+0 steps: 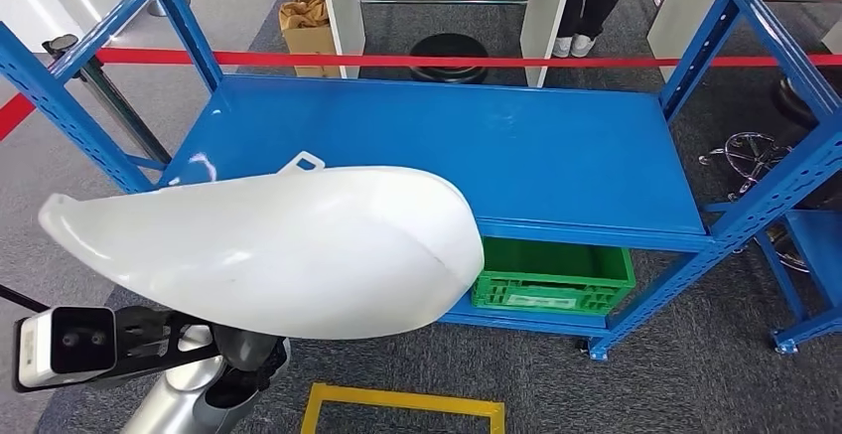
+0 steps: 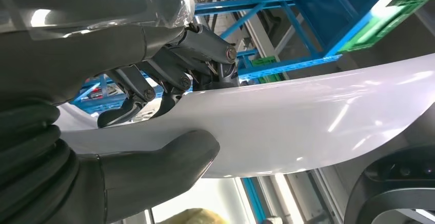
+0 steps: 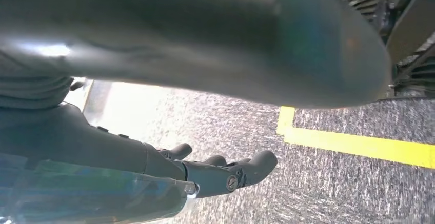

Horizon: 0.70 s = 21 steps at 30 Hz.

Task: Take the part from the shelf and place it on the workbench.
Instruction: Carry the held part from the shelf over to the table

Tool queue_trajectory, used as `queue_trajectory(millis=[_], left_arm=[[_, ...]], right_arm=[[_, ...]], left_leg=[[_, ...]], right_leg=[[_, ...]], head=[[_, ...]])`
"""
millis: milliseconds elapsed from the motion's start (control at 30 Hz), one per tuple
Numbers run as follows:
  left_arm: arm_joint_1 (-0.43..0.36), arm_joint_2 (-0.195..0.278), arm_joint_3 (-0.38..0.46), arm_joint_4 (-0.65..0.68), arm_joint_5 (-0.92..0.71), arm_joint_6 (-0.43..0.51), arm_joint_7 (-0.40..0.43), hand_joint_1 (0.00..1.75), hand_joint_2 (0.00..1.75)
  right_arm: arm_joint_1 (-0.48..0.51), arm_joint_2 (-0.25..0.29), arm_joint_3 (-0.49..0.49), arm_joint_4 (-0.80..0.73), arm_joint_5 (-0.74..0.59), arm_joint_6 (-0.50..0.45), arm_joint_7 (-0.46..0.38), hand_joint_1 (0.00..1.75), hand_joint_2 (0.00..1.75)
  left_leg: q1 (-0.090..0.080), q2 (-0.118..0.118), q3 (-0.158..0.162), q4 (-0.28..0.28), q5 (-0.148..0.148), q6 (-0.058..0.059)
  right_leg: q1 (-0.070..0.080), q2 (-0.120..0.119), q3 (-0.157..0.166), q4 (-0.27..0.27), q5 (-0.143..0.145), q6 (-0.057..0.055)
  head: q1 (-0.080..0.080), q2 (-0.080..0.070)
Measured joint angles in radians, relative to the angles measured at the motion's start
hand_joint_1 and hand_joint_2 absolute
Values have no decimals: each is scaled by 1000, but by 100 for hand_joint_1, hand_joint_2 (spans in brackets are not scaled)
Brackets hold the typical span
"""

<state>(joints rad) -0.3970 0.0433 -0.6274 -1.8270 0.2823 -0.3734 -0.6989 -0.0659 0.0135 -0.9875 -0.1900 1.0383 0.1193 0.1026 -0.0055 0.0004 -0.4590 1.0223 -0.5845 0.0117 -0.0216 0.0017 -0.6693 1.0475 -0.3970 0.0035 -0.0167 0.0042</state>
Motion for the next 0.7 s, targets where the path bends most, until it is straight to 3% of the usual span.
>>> queue_trajectory(millis=[33, 133, 167, 200, 267, 300, 333, 367, 400, 433, 500, 533, 633, 700], left_arm=[[-4, -2, -1, 4, -4, -1, 0, 175, 175], [-7, -9, -6, 15, -25, 1, 0, 175, 175], [-8, -11, -9, 17, -31, 5, 0, 175, 175], [-8, -14, -13, 20, -37, 10, 0, 175, 175], [-8, -17, -22, 22, -46, 24, 0, 175, 175], [-7, -16, -26, 23, -50, 31, 0, 175, 175], [-6, -14, -30, 23, -52, 37, 0, 175, 175], [-6, -12, -33, 23, -53, 43, 0, 175, 175], [-6, -10, -36, 23, -54, 46, 0, 175, 175], [-6, -8, -38, 23, -55, 49, 0, 175, 175], [-6, -6, -41, 22, -57, 52, 0, 175, 175], [-6, -5, -42, 22, -59, 54, 0, 175, 175], [-5, -2, -45, 21, -65, 64, 0, 175, 175], [-3, 3, -48, 20, -69, 68, 0, 175, 175]], right_arm=[[0, 1, -3, 0, -2, 2, -4, 0, 0], [-1, 6, -10, 0, -6, 9, -12, 0, 0], [-1, 8, -12, 0, -5, 11, -12, 0, 0], [0, 9, -14, 0, -4, 12, -10, 0, 0], [1, 7, -17, 0, 1, 14, -1, 0, 0], [1, 4, -19, 0, 6, 14, 4, 0, 0], [2, 1, -19, 0, 12, 12, 10, 0, 0], [2, -2, -19, 0, 18, 10, 14, 0, 0], [3, -5, -19, 0, 23, 8, 17, 0, 0], [3, -8, -19, 0, 27, 7, 18, 0, 0], [1, -13, -19, -1, 29, 7, 19, 0, 0], [1, -14, -19, -1, 31, 3, 19, 0, 0], [2, -16, -17, -2, 48, -22, 14, 0, 0], [2, -19, -13, -2, 57, -22, 12, 0, 0]], left_leg=[[-5, 1, 15, -30, 3, 3], [-9, 2, 2, -46, 27, 12], [-7, 4, -7, -51, 41, 19], [-5, 5, -19, -55, 57, 25], [-4, 7, -48, -56, 83, 32], [-5, 8, -62, -55, 94, 32], [-6, 9, -76, -53, 106, 32], [-6, 10, -90, -51, 116, 30], [-5, 10, -103, -48, 125, 28], [-4, 11, -115, -42, 132, 24], [-5, 11, -135, -28, 141, 15], [-6, 11, -140, -22, 145, 10], [-5, 9, -150, -17, 156, -7], [-1, 5, -176, 23, 110, -22]], right_leg=[[-2, 0, -1, -2, 8, 6], [-7, -1, -2, -15, 26, 27], [-7, -1, -9, -5, 7, 31], [-7, -1, -19, 23, -30, 35], [-6, -1, -49, 138, -133, 39], [-6, -1, -59, 202, -166, 42], [-5, -1, -59, 248, -177, 44], [-5, -1, -43, 260, -166, 44], [-5, -1, -8, 234, -142, 44], [-6, -1, 44, 171, -120, 43], [-4, 0, 143, 32, -118, 38], [-2, 1, 168, -11, -127, 34], [0, -1, 160, -28, -126, 8], [-3, -5, 140, -29, -106, -12]], head=[[-2, 0], [-8, 0], [-7, 0], [-6, 0], [-2, 0], [-1, 0], [-1, 0], [-1, 0], [-1, 0], [-1, 0], [-2, 0], [-2, 0], [-2, 0], [-6, 0]])
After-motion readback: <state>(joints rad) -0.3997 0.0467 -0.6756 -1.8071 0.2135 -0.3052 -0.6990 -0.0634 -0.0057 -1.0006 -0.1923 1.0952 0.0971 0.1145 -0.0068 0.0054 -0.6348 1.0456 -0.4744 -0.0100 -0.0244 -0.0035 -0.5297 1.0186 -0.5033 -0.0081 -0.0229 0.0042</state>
